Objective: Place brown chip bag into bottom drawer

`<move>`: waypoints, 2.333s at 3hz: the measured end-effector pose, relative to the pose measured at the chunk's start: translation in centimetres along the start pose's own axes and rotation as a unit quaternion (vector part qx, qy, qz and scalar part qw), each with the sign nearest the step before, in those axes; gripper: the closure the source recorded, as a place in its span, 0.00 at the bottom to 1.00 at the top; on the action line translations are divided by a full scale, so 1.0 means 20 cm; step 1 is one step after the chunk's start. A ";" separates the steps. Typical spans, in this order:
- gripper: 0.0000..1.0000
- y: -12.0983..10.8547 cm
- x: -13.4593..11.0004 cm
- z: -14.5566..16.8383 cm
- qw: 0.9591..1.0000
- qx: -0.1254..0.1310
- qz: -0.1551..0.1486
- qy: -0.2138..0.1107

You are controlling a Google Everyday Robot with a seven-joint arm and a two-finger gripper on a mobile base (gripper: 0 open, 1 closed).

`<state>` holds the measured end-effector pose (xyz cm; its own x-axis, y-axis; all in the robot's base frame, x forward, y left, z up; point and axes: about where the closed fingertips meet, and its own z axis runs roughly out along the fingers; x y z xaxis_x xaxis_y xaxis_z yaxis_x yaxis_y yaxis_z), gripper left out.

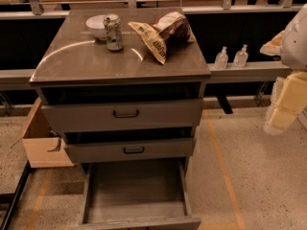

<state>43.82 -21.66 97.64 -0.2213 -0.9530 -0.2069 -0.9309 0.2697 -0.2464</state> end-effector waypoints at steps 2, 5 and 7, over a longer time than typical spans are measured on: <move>0.00 0.00 0.01 -0.02 1.000 0.008 0.010 -0.010; 0.00 -0.48 0.07 0.14 0.967 0.130 0.056 -0.214; 0.00 -1.21 -0.22 0.15 0.904 0.255 0.114 -0.323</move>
Offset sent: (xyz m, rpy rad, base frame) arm -0.0018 -0.0059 0.0031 0.0447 -0.0174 -0.0369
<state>68.19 -23.53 101.66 -0.0202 -0.6293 -0.7769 -0.5913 0.6341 -0.4983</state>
